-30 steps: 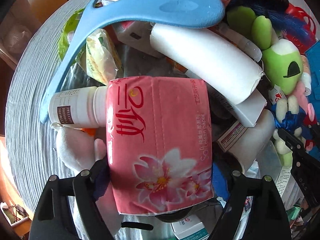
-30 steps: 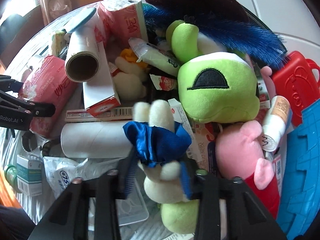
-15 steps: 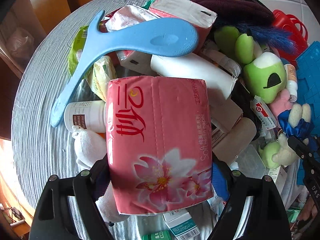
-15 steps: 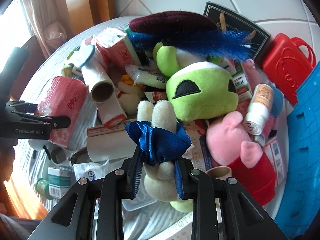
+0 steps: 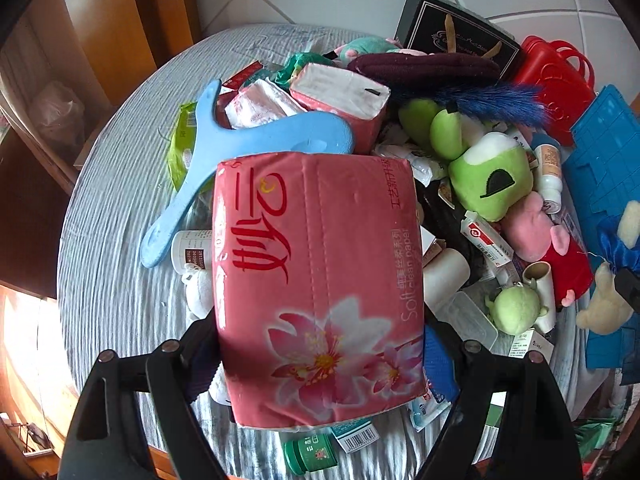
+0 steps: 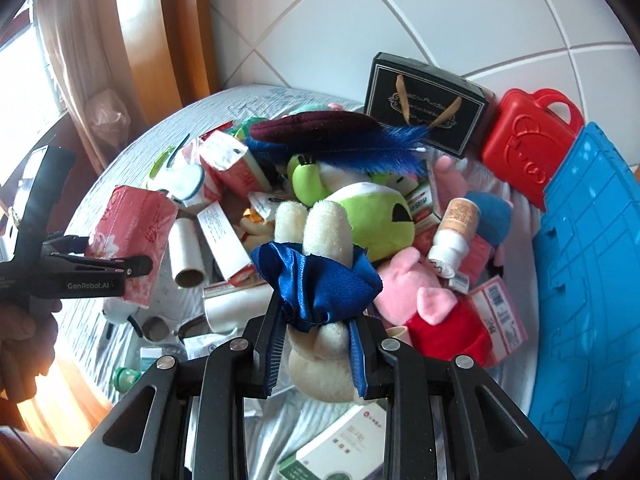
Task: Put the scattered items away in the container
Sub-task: 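Carry the pink tissue pack and bunny plush with both tools over the crate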
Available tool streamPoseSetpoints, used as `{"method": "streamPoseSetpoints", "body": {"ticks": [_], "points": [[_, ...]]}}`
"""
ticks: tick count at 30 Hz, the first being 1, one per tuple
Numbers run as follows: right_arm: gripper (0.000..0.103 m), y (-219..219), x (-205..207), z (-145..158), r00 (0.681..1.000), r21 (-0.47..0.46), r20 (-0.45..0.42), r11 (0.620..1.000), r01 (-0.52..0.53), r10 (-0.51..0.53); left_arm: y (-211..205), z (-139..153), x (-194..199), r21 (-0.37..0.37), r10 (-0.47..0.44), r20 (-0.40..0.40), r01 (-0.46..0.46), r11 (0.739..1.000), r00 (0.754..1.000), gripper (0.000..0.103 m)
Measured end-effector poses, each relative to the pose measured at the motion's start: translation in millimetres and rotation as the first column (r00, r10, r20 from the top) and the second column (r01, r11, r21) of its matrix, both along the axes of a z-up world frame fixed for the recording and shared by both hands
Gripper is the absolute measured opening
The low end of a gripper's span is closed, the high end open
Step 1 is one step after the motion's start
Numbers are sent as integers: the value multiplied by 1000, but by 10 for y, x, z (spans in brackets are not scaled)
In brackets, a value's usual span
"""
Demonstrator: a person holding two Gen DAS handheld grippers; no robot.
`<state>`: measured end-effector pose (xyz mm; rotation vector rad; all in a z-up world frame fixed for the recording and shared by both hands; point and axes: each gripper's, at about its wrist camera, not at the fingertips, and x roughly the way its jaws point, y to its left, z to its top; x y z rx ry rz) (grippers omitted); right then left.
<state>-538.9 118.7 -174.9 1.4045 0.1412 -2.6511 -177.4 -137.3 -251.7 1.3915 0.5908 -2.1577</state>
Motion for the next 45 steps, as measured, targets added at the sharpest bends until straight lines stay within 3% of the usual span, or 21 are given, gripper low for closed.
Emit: {"method": "streamPoseSetpoints", "body": {"ticks": [17,30,45], "points": [[27,446,294,408,988,-26,-35,988,152,-153,202,1098,92,-154,-58,-142,36,987,988,83],[27,642,502,595,977,-40,-61,979,202,-204,476,1399,44,-193,-117,-192,79,978,975,83],[27,1422,865,1018,971,-94,-127,977,191,-202,1402,2010,-367,-261,-172,-244,106,959,954,83]]}}
